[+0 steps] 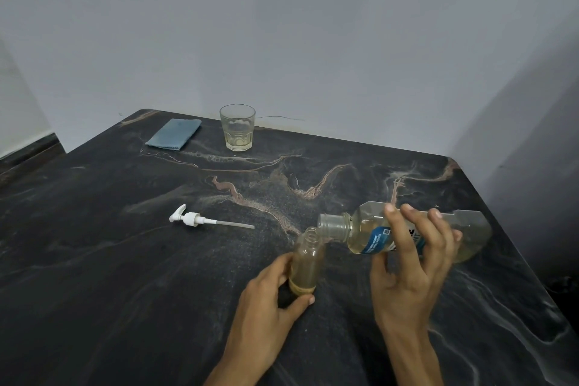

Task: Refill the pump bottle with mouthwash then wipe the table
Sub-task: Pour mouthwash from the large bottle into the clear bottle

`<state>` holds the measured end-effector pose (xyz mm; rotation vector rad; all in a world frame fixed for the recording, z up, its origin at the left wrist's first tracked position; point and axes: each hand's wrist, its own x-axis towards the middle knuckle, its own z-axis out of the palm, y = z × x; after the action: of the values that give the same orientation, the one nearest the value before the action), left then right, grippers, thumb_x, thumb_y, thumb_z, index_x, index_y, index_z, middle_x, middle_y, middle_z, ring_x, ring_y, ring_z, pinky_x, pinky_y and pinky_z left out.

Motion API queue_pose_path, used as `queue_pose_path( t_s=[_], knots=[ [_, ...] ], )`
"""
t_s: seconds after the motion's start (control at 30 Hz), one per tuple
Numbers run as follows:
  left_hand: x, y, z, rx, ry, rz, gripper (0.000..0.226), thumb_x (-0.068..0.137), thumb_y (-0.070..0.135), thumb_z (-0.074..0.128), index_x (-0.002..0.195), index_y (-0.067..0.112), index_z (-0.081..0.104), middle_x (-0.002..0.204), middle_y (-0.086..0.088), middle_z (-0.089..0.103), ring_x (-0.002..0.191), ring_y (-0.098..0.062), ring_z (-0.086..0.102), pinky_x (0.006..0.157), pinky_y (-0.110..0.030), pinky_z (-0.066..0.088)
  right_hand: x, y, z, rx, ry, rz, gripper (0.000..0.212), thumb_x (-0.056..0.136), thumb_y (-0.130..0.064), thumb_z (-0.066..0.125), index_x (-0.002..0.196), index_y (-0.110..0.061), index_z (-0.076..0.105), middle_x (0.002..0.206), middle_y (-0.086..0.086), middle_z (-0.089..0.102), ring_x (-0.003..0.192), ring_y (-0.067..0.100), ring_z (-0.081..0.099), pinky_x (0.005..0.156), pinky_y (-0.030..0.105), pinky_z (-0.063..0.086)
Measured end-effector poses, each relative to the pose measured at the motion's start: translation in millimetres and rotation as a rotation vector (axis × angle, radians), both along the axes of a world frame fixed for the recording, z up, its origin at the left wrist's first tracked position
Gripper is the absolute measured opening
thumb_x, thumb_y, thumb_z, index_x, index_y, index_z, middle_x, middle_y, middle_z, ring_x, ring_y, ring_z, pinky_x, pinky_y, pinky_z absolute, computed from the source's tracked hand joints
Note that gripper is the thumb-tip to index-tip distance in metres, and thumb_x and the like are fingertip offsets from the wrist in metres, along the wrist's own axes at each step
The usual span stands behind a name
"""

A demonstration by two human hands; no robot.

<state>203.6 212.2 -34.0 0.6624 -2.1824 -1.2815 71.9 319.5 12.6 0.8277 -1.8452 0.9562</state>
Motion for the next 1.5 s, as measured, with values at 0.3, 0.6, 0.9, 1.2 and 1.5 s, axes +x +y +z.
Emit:
queue_pose_path(
  t_s=[0.3,0.6,0.9,1.2,1.5],
  knots=[
    [0.6,0.1,1.2,0.007,-0.013,-0.006,0.052,0.072,0.02,0.08,0.117,0.032,0.056,0.11,0.012,0.068,0.106,0.004,0.061,0.095,-0.032,0.05,-1.6,-0.3,-1.2,0.0,0.013,-0.002,0.083,0.06,0.021,0.075,0.126,-0.021,0.047,0.123,0.003,0.044,0.13,0.016,0.026,0.119,0.033,0.006],
    [0.5,0.7,2.4,0.009,-0.014,-0.004,0.052,0.072,0.021,0.079,0.117,0.034,0.056,0.11,0.014,0.067,0.106,0.006,0.06,0.095,-0.03,0.05,0.2,0.2,-0.1,0.012,-0.006,-0.003,0.089,0.054,0.021,0.079,0.125,-0.021,0.046,0.123,0.003,0.043,0.128,0.021,0.029,0.119,0.032,0.004],
    [0.3,0.6,1.2,-0.003,-0.012,0.003,0.049,0.071,0.018,0.08,0.112,0.032,0.058,0.105,0.014,0.069,0.103,0.005,0.062,0.093,-0.033,0.051,-0.7,-0.6,-2.0,0.012,0.01,0.003,0.086,0.055,0.021,0.079,0.124,-0.02,0.048,0.123,0.003,0.044,0.13,0.017,0.027,0.119,0.033,0.005],
    [0.3,0.1,0.5,0.003,-0.006,0.003,0.049,0.07,0.019,0.08,0.11,0.036,0.057,0.105,0.016,0.069,0.103,0.007,0.061,0.093,-0.032,0.051,-0.4,0.0,-1.5,-0.008,0.019,0.011,0.076,0.062,0.015,0.072,0.125,-0.02,0.048,0.124,0.003,0.044,0.13,0.017,0.027,0.119,0.033,0.005],
    [-0.1,-0.4,-0.4,0.011,-0.007,-0.001,0.052,0.071,0.02,0.08,0.114,0.037,0.056,0.109,0.015,0.068,0.106,0.004,0.061,0.095,-0.033,0.051,0.2,-0.2,0.1,-0.009,0.024,0.001,0.075,0.063,0.013,0.072,0.126,-0.02,0.047,0.123,0.003,0.044,0.13,0.017,0.027,0.119,0.034,0.006]
  ],
)
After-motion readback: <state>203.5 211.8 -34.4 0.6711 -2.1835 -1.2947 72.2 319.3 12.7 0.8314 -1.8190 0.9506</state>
